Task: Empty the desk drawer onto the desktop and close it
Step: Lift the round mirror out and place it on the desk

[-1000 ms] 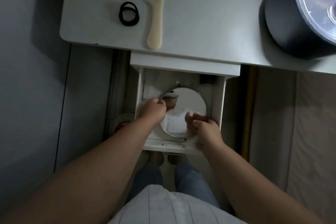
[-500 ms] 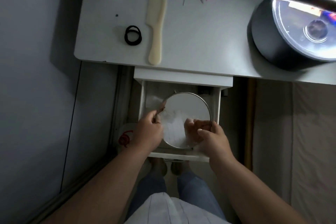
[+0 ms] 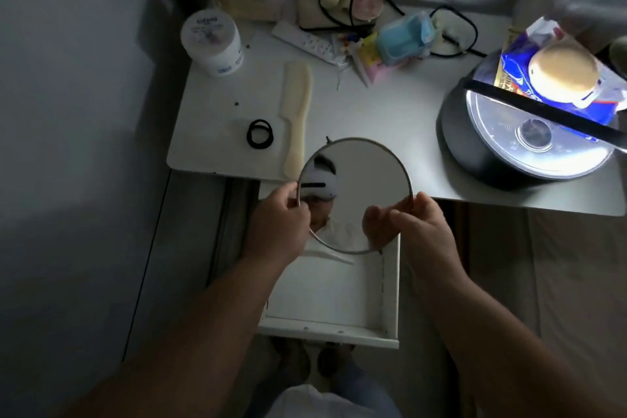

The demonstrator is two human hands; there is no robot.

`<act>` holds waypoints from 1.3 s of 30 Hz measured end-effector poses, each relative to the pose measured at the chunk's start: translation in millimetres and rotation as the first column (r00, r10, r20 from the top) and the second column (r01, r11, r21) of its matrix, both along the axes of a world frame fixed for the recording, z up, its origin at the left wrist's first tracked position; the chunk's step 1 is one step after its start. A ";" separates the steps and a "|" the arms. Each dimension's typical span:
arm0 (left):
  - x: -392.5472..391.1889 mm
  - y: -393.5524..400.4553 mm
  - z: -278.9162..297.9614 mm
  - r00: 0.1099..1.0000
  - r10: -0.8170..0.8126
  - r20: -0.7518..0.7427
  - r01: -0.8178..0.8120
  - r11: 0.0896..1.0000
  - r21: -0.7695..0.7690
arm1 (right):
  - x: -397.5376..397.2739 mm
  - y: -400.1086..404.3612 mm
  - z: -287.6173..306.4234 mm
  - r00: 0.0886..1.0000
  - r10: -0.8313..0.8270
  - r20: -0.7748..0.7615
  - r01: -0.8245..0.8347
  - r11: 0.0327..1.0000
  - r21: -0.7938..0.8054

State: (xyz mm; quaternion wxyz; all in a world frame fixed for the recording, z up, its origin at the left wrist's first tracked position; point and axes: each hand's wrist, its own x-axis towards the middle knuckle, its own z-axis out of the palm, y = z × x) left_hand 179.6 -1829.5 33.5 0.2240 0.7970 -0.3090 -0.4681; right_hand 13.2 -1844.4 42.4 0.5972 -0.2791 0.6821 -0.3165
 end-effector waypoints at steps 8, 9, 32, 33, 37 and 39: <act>-9.6 -70.4 -21.2 0.994 -0.088 0.061 0.089 0.996 -0.015 | 2.9 -75.6 -1.7 0.978 0.026 -0.208 -0.035 0.999 -0.040; -9.8 -74.3 -23.1 0.992 -0.102 0.081 0.103 0.995 -0.008 | 3.2 -81.3 -3.5 0.975 0.032 -0.218 -0.042 0.998 -0.039; -9.3 -108.0 -32.5 0.966 -0.203 0.158 0.190 0.977 0.094 | 10.3 -134.2 -27.9 0.880 0.193 -0.434 -0.202 0.979 0.027; -9.4 -107.7 -32.5 0.965 -0.205 0.162 0.192 0.977 0.092 | 10.3 -134.8 -27.3 0.879 0.201 -0.431 -0.213 0.977 0.020; -9.0 -104.7 -32.0 0.983 -0.145 0.113 0.137 0.988 0.078 | 6.9 -132.4 -27.3 0.892 0.195 -0.407 -0.209 0.978 0.010; -9.0 -101.4 -34.4 0.997 -0.066 0.027 0.065 0.997 0.042 | 4.0 -127.0 -29.3 0.916 0.157 -0.369 -0.174 0.985 -0.014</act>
